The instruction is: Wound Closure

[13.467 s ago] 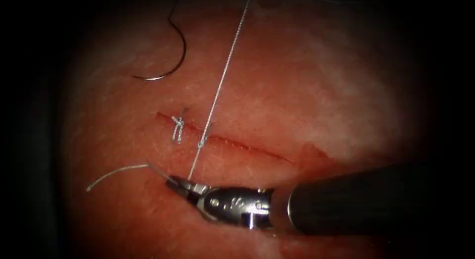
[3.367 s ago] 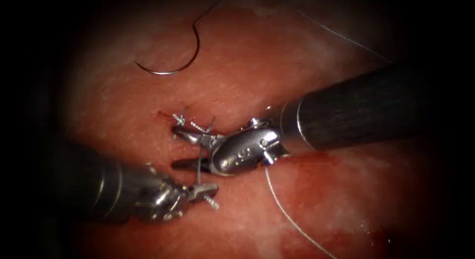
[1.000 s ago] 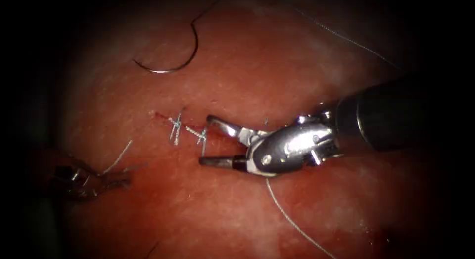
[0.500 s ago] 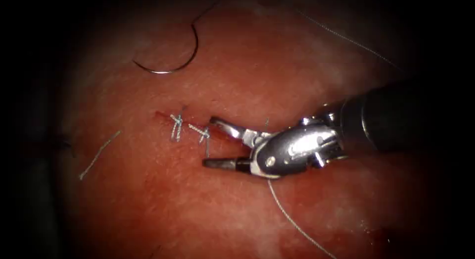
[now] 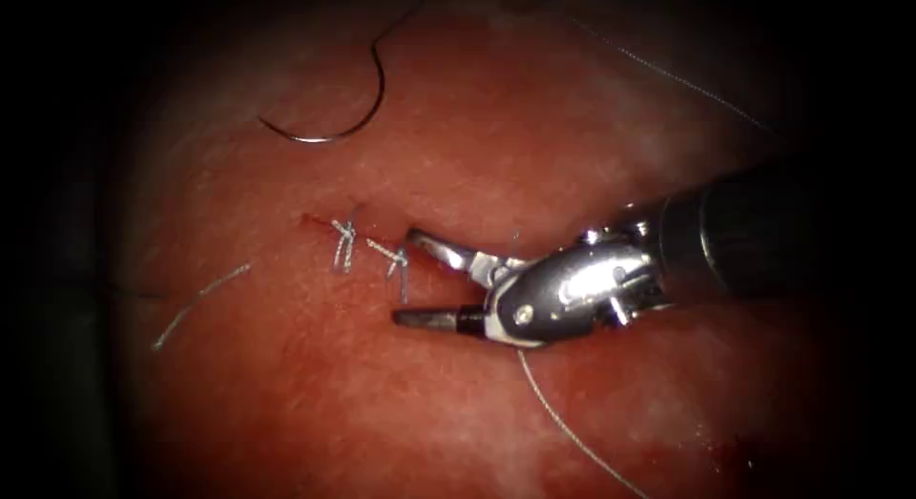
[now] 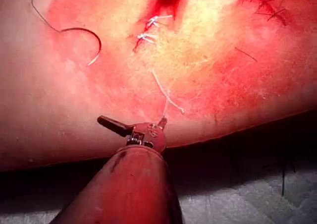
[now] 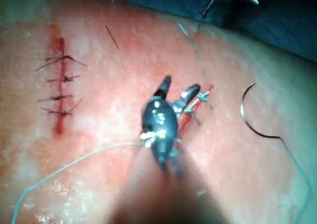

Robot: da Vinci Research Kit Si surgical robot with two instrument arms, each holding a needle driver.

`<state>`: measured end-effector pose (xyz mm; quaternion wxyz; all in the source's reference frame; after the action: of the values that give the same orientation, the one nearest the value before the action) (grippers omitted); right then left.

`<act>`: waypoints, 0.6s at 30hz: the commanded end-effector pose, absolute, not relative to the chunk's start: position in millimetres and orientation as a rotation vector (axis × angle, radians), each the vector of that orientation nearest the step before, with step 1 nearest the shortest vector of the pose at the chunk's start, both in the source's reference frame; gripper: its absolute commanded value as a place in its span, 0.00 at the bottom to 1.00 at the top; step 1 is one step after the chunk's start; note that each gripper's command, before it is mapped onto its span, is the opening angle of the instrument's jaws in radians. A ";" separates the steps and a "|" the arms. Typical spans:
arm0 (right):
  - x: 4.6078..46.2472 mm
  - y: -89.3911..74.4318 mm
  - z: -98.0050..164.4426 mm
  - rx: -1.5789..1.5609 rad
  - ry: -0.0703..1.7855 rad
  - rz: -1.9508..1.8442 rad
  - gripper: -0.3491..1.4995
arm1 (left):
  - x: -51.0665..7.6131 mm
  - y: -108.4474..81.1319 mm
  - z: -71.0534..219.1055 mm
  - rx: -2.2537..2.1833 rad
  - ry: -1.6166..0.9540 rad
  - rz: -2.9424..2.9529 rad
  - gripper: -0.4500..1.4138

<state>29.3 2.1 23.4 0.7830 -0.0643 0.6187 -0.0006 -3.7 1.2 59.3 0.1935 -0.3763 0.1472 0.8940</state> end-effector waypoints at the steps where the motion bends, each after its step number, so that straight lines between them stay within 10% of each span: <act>1: 29.8 0.9 23.8 -0.134 1.335 0.001 0.85 | -5.1 -0.3 59.2 -1.092 0.378 2.480 0.99; 18: 29.6 0.8 23.7 -0.132 1.328 -0.001 0.85 | -17.2 -3.6 58.1 -1.353 0.150 2.273 0.96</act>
<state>29.0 1.9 23.3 0.7857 -0.0637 0.6153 -0.0011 -16.5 -2.0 58.2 0.2428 -0.4950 0.0592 0.8321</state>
